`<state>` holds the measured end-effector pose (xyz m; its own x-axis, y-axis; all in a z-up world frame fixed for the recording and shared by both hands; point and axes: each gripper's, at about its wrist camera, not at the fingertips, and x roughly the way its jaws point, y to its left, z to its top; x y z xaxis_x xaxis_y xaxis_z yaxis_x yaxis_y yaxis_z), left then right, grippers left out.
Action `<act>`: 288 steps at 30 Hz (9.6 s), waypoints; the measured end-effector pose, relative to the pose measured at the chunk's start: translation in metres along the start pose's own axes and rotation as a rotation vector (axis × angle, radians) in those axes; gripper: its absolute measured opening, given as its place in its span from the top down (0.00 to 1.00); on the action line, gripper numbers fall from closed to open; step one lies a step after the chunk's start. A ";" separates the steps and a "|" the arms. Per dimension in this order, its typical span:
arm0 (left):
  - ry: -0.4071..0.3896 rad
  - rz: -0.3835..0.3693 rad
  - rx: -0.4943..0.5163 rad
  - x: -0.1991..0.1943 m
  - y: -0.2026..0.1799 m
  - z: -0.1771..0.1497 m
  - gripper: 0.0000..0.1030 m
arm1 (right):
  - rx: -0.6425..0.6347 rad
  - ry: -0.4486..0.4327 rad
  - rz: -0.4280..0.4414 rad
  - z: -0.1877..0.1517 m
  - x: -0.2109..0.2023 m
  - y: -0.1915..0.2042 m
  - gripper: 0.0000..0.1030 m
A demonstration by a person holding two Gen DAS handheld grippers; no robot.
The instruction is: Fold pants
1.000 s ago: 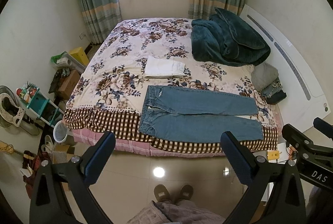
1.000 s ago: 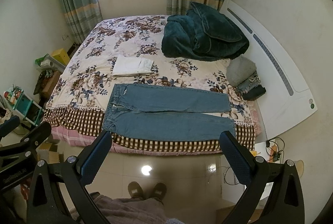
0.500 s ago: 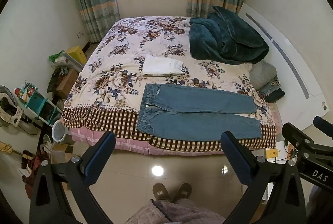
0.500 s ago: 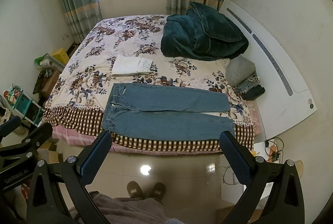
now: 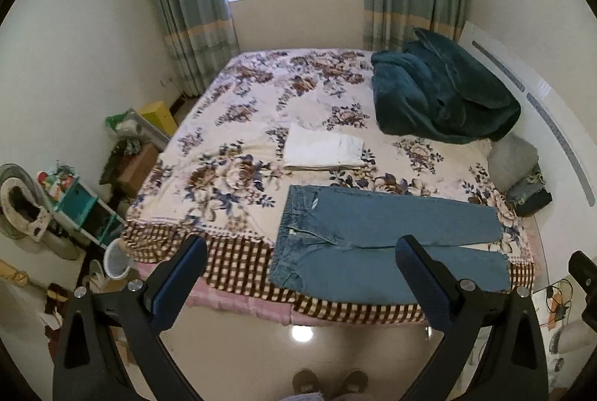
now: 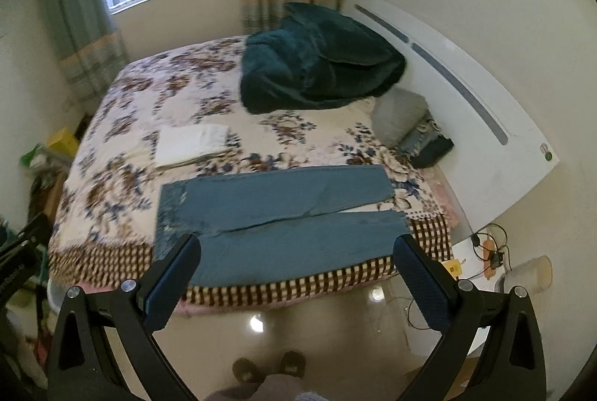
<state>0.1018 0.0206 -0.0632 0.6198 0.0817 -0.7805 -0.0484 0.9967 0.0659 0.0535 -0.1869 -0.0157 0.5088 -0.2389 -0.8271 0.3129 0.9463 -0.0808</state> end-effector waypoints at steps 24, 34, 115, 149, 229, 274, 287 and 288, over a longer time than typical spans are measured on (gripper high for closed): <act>0.726 0.140 -0.551 0.517 -0.098 0.062 0.00 | 0.362 0.436 -0.059 0.166 0.653 -0.150 0.00; 0.856 0.281 -0.832 0.685 -0.064 0.035 0.00 | 0.671 0.612 -0.130 0.124 0.836 -0.215 0.00; 0.616 -0.170 -0.532 0.418 -0.154 -0.211 0.35 | 0.897 0.337 0.049 -0.151 0.615 -0.447 0.96; 0.559 -0.159 -0.137 0.465 -0.245 -0.178 0.16 | 0.416 0.552 0.120 -0.053 0.688 -0.418 0.97; 0.419 -0.023 -0.811 0.432 0.092 -0.273 0.79 | 0.468 0.711 0.148 -0.219 0.597 -0.079 0.98; 0.658 -0.203 0.254 0.462 -0.345 -0.219 0.18 | 0.969 0.258 -0.036 -0.184 0.640 -0.501 0.91; 0.710 -0.263 0.281 0.469 -0.380 -0.228 0.18 | 1.093 0.322 0.167 -0.239 0.628 -0.527 0.53; 0.709 -0.259 0.286 0.476 -0.381 -0.231 0.18 | 1.102 0.309 0.200 -0.244 0.628 -0.524 0.51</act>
<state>0.2346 -0.3199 -0.6036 -0.0654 -0.0738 -0.9951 0.2903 0.9527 -0.0897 0.0131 -0.7793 -0.6287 0.4586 0.1006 -0.8829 0.8545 0.2229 0.4692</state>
